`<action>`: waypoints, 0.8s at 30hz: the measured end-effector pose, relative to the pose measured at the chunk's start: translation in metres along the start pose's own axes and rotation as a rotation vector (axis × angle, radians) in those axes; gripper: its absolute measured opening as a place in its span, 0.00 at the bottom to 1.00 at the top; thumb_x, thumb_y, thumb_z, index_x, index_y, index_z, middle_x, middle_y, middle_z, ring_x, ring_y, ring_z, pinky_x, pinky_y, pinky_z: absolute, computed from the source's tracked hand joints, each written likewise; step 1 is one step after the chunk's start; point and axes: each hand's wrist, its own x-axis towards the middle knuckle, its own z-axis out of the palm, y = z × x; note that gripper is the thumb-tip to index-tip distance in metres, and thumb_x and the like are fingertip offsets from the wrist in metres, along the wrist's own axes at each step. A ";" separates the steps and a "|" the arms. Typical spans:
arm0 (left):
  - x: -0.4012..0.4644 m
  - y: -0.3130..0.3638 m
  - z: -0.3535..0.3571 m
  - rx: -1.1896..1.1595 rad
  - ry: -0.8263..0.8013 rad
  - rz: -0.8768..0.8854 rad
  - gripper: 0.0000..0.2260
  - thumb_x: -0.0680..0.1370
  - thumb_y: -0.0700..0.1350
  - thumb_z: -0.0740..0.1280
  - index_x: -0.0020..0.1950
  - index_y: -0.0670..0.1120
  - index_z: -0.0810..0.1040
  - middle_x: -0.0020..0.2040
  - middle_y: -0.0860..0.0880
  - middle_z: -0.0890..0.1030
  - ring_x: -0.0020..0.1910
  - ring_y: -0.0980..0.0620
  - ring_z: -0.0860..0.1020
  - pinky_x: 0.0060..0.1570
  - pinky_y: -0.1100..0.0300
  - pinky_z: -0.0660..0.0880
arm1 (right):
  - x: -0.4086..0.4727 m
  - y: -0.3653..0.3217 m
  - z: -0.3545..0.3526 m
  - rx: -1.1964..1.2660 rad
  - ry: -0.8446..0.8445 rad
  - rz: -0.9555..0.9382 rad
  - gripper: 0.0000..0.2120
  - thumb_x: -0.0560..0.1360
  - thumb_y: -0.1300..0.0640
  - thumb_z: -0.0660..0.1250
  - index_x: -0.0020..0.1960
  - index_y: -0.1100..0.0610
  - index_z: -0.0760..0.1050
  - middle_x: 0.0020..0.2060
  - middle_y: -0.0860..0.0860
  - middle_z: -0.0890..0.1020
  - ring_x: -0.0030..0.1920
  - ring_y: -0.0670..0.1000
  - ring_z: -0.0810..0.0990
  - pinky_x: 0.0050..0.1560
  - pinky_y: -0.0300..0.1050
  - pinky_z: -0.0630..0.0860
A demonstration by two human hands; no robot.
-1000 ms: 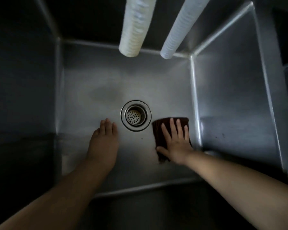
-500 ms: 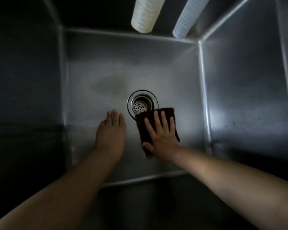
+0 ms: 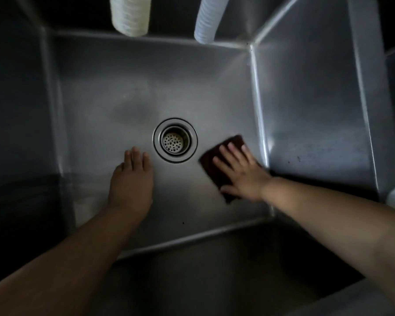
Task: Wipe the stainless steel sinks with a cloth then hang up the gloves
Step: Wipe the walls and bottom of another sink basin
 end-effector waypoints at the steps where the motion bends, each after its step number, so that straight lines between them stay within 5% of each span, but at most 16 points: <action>1: 0.000 0.000 0.000 0.001 0.004 0.002 0.46 0.73 0.54 0.69 0.76 0.39 0.41 0.77 0.36 0.43 0.76 0.38 0.47 0.72 0.50 0.56 | 0.006 0.014 -0.004 0.038 0.011 0.096 0.38 0.77 0.36 0.50 0.69 0.47 0.25 0.74 0.55 0.32 0.70 0.58 0.24 0.66 0.55 0.24; 6: 0.000 0.000 0.001 0.017 0.002 0.008 0.47 0.72 0.55 0.70 0.76 0.39 0.41 0.76 0.35 0.44 0.76 0.38 0.48 0.71 0.50 0.56 | 0.022 0.030 -0.012 0.292 0.060 0.337 0.36 0.79 0.40 0.49 0.74 0.50 0.29 0.74 0.53 0.30 0.74 0.54 0.30 0.70 0.50 0.31; 10: -0.002 -0.001 -0.001 0.024 0.002 0.018 0.48 0.72 0.56 0.70 0.76 0.39 0.41 0.76 0.35 0.44 0.76 0.38 0.48 0.71 0.50 0.57 | -0.005 0.009 -0.006 0.254 -0.026 0.407 0.37 0.80 0.43 0.50 0.75 0.57 0.30 0.74 0.59 0.32 0.75 0.59 0.35 0.73 0.52 0.37; 14: -0.005 -0.001 -0.006 0.012 -0.018 0.021 0.48 0.73 0.57 0.69 0.76 0.39 0.40 0.76 0.36 0.43 0.76 0.39 0.48 0.71 0.50 0.56 | -0.055 -0.024 -0.003 0.039 -0.243 0.372 0.35 0.79 0.52 0.54 0.75 0.65 0.40 0.74 0.68 0.43 0.74 0.67 0.44 0.72 0.59 0.45; 18: -0.007 -0.003 -0.008 0.002 -0.015 0.035 0.47 0.73 0.56 0.69 0.76 0.40 0.41 0.76 0.36 0.43 0.76 0.39 0.48 0.71 0.51 0.57 | -0.085 -0.051 -0.004 0.000 -0.344 0.294 0.23 0.76 0.57 0.57 0.70 0.58 0.60 0.68 0.61 0.61 0.66 0.62 0.60 0.64 0.56 0.60; 24: -0.005 -0.007 -0.006 -0.026 -0.034 0.048 0.47 0.73 0.57 0.69 0.76 0.39 0.40 0.77 0.36 0.43 0.76 0.39 0.47 0.71 0.50 0.57 | -0.076 -0.028 -0.016 0.183 -0.341 0.251 0.22 0.75 0.53 0.65 0.66 0.58 0.64 0.64 0.58 0.69 0.63 0.60 0.68 0.58 0.52 0.71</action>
